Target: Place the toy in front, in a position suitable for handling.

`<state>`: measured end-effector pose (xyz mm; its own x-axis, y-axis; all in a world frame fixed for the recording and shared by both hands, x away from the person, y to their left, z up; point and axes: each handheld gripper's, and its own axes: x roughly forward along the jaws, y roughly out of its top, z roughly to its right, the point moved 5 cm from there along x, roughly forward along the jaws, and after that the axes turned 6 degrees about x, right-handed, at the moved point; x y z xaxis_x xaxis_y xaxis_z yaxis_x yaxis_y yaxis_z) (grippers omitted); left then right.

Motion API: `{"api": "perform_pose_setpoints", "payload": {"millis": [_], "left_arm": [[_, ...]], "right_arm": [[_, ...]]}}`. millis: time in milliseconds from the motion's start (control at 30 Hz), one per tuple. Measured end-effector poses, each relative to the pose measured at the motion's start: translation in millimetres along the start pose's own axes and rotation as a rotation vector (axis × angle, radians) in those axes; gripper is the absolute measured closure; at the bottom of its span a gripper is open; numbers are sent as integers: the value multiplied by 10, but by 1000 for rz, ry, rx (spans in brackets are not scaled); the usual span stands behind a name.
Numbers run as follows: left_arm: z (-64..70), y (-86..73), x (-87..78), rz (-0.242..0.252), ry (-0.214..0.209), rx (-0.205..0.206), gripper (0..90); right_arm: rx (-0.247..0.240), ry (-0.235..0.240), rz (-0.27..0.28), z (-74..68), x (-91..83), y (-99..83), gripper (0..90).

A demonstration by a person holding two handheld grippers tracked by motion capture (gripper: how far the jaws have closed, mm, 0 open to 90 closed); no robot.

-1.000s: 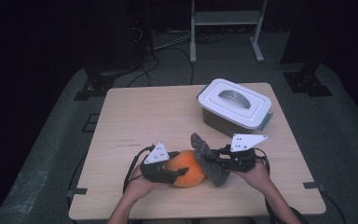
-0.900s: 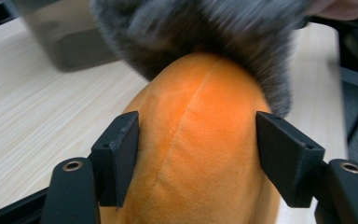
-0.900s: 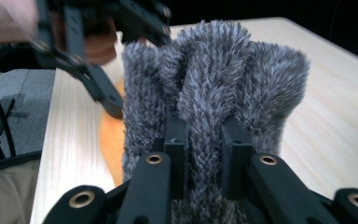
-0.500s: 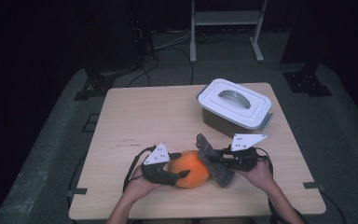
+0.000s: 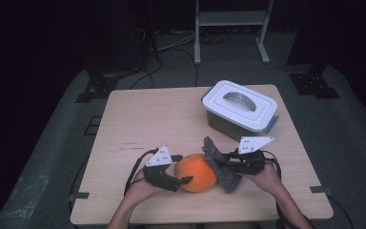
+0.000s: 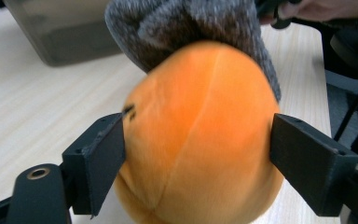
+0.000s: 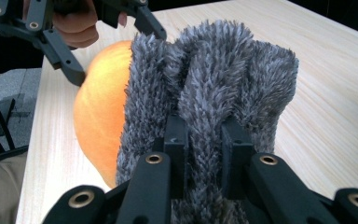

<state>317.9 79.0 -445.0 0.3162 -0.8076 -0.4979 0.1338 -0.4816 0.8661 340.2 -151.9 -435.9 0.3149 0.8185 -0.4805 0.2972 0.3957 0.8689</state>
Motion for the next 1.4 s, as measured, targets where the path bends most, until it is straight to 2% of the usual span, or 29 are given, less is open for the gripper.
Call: {"api": "perform_pose_setpoints", "payload": {"millis": [33,133,200,267,367,533,600,700,800,933,1067,1200,1233,1300,1333,1400], "left_arm": [[7,-3,7,0,-6,0,191],[16,-9,-2,-12,-5,11,292],[16,-27,-6,-15,-6,15,335],[18,-30,-12,-15,0,21,371],[1,-27,-35,-8,9,17,421],[-24,-21,-55,13,6,-11,432],[-17,9,-68,21,10,-6,441],[-4,56,-104,33,13,1,444],[1,80,-150,40,19,13,447],[11,73,-151,47,10,16,441],[-9,70,-139,53,8,2,343],[-34,17,-89,25,0,-24,190],[-38,-1,-82,23,-9,-30,180],[-38,-21,-74,25,-21,-39,190],[-25,-22,-77,23,-25,-28,240],[-8,-6,-91,16,-5,-3,353]], "right_arm": [[7,1,-4,9,-3,-9,752],[7,-2,-2,6,-10,3,753],[-10,2,23,-54,-29,66,754],[-27,28,52,-124,-33,138,754],[-36,24,32,-135,8,135,754],[9,-4,6,9,-24,19,754],[1,-10,26,-22,-63,56,754],[-26,21,73,-125,-78,169,754],[-39,25,36,-146,-6,147,754],[-6,35,5,-81,56,45,754],[3,24,-15,-33,49,-15,754],[7,14,-27,-7,47,-40,754],[8,13,-29,-1,45,-43,754],[11,13,-30,1,43,-48,754],[9,11,-32,-2,43,-46,754],[-9,0,-23,-36,28,-6,754]]}}
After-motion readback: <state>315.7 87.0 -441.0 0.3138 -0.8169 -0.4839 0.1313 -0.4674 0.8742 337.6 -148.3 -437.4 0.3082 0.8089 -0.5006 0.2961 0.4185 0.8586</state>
